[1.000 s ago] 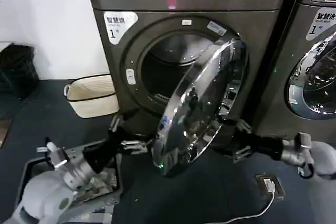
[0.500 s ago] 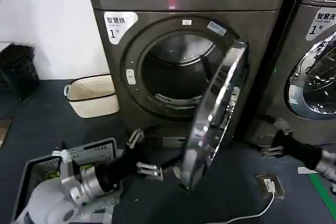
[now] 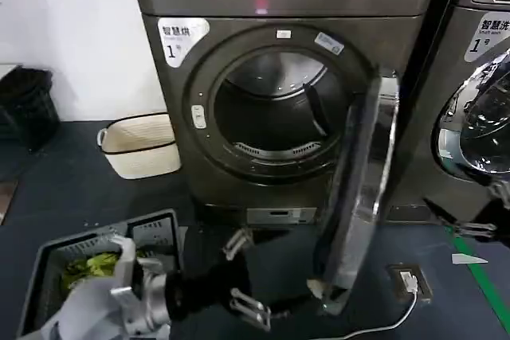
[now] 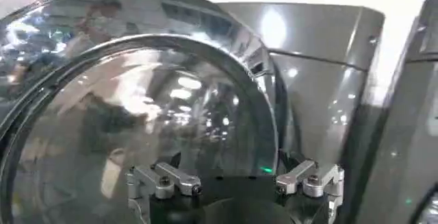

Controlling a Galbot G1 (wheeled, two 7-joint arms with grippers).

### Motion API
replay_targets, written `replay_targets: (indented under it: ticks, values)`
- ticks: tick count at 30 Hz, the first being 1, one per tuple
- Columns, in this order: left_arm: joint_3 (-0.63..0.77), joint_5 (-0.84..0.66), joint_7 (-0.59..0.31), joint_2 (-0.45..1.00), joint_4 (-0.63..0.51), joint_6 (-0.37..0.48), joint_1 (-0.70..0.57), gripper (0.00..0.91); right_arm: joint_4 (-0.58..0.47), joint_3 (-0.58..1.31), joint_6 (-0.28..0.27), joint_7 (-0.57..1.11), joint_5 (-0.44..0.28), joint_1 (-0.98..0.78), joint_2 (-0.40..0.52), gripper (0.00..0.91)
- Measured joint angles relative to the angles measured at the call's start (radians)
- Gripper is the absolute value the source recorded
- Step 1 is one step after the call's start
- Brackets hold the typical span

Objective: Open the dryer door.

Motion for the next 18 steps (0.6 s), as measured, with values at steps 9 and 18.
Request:
replay_targets:
  ticks: [9,18]
  values:
    - [0.178,-0.050,0.023,0.059,0.016,-0.010,-0.084,0.907,0.045,0.138,-0.001,0.000,0.063,-0.065,0.037,0.907]
    - [0.369,-0.040,0.025,0.056,0.075,-0.034,-0.214,0.907,0.092,0.251,0.000,-0.002,0.116,-0.131,0.063,0.907]
